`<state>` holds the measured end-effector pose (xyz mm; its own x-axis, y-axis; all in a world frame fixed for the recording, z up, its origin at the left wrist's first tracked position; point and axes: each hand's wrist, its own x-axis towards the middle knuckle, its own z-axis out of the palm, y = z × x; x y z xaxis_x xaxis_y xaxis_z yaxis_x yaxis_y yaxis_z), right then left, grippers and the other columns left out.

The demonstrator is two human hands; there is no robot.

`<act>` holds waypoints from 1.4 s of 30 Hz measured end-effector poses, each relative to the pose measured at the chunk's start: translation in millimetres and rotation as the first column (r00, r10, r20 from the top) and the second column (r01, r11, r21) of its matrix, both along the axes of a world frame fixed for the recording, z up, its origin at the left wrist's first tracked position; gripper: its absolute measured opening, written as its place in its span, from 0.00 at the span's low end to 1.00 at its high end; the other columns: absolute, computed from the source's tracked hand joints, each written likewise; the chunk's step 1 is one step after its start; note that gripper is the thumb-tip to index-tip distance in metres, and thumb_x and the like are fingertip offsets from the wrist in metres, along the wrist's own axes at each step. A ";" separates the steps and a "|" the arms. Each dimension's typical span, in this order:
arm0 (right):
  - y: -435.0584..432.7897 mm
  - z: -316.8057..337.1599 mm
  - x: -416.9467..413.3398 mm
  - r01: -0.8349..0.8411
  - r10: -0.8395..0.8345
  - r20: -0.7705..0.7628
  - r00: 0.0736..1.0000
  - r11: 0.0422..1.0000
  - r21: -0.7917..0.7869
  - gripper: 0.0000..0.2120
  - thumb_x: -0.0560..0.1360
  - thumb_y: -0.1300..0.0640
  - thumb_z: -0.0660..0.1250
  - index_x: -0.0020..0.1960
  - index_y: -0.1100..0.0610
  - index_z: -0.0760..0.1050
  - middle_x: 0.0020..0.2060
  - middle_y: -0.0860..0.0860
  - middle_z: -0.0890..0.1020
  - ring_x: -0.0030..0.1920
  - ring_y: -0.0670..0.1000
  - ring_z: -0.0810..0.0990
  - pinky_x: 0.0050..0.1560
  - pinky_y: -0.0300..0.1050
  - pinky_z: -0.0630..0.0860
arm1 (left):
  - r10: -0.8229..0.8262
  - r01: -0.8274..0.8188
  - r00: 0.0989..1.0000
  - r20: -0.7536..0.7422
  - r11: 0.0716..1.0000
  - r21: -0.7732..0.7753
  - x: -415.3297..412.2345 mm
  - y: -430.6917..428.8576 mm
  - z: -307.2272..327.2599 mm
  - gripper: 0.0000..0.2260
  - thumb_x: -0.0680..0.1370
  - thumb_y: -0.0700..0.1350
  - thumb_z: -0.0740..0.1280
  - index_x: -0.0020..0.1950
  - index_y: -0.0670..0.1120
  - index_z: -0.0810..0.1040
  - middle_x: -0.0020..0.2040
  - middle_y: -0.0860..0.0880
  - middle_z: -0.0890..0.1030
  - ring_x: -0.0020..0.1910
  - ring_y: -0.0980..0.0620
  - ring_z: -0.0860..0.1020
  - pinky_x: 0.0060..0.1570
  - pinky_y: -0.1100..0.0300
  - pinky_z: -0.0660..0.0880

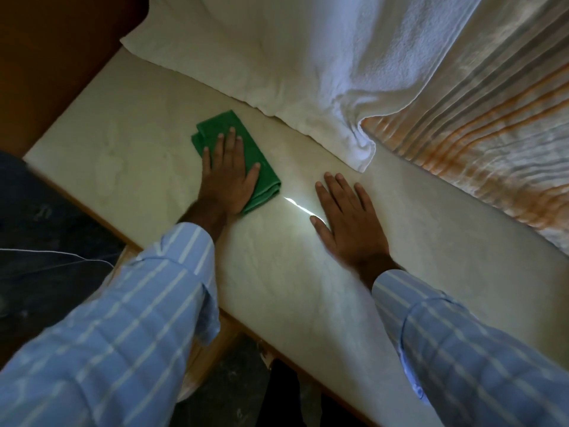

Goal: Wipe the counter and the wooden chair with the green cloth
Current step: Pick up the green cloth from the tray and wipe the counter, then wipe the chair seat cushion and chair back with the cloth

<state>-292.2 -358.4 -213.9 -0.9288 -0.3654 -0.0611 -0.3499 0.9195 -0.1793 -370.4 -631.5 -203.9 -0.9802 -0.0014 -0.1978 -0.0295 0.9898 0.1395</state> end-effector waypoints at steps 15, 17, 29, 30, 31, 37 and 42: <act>-48.5 31.7 -7.2 0.056 -0.035 0.065 0.997 0.933 -0.354 0.24 0.82 0.41 0.63 0.61 0.59 0.85 0.62 0.57 0.84 0.63 0.60 0.80 0.65 0.56 0.76 | 0.237 -0.241 0.970 0.046 0.967 0.085 -2.6 -25.8 41.5 0.26 0.82 0.54 0.61 0.74 0.39 0.66 0.74 0.38 0.66 0.72 0.38 0.65 0.68 0.44 0.68; -74.6 37.7 -8.2 0.118 -0.064 0.171 0.983 0.937 -0.327 0.22 0.79 0.42 0.68 0.59 0.59 0.85 0.58 0.56 0.83 0.62 0.58 0.78 0.61 0.52 0.75 | 0.245 -0.248 0.968 0.052 0.965 0.082 5.4 -27.2 37.1 0.22 0.82 0.52 0.63 0.69 0.38 0.70 0.69 0.36 0.70 0.68 0.37 0.68 0.65 0.46 0.69; -182.4 65.3 10.0 0.647 0.037 0.780 0.625 0.534 -0.544 0.01 0.79 0.58 0.71 0.49 0.55 0.79 0.51 0.59 0.84 0.54 0.60 0.82 0.53 0.58 0.79 | 0.630 -0.530 0.649 0.427 -0.028 0.847 151.2 -140.4 49.4 0.09 0.77 0.43 0.71 0.55 0.43 0.76 0.51 0.43 0.83 0.48 0.44 0.84 0.40 0.48 0.83; -197.4 64.2 19.9 0.658 0.053 0.786 0.616 0.514 -0.550 0.06 0.79 0.59 0.72 0.55 0.58 0.80 0.55 0.61 0.85 0.56 0.61 0.84 0.56 0.59 0.81 | 0.635 -0.499 0.609 0.475 -0.159 0.852 177.2 -151.1 45.2 0.09 0.77 0.41 0.71 0.56 0.44 0.76 0.52 0.43 0.83 0.46 0.46 0.85 0.38 0.49 0.83; -212.7 63.6 31.7 0.676 0.078 0.798 0.597 0.486 -0.554 0.12 0.79 0.61 0.73 0.61 0.60 0.79 0.57 0.62 0.85 0.57 0.61 0.85 0.58 0.59 0.82 | 0.642 -0.469 0.567 0.516 -0.263 0.843 203.7 -160.8 39.6 0.09 0.78 0.40 0.70 0.57 0.45 0.76 0.52 0.43 0.83 0.45 0.48 0.86 0.37 0.49 0.83; -289.1 37.2 107.3 0.681 0.319 0.874 0.367 0.547 -0.486 0.22 0.71 0.72 0.76 0.64 0.66 0.81 0.58 0.63 0.87 0.57 0.63 0.88 0.61 0.59 0.84 | 0.664 -0.301 0.379 0.644 -0.569 0.765 360.7 -204.0 -15.6 0.07 0.78 0.41 0.72 0.55 0.49 0.80 0.55 0.45 0.86 0.53 0.41 0.85 0.44 0.41 0.82; -321.9 -15.3 153.6 0.633 0.289 0.950 0.122 0.714 -0.299 0.14 0.74 0.72 0.73 0.59 0.65 0.85 0.55 0.64 0.88 0.48 0.57 0.90 0.59 0.57 0.86 | 0.634 -0.276 0.270 0.724 -0.670 0.690 450.3 -207.7 -65.1 0.08 0.76 0.40 0.73 0.53 0.49 0.82 0.61 0.41 0.83 0.58 0.39 0.83 0.49 0.39 0.81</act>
<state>-138.7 -680.3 -229.3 -0.2979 -0.5683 -0.7670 0.6761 0.4416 -0.5898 79.8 -839.2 -269.0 -0.4472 -0.5444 -0.7097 -0.1528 -0.7353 0.6603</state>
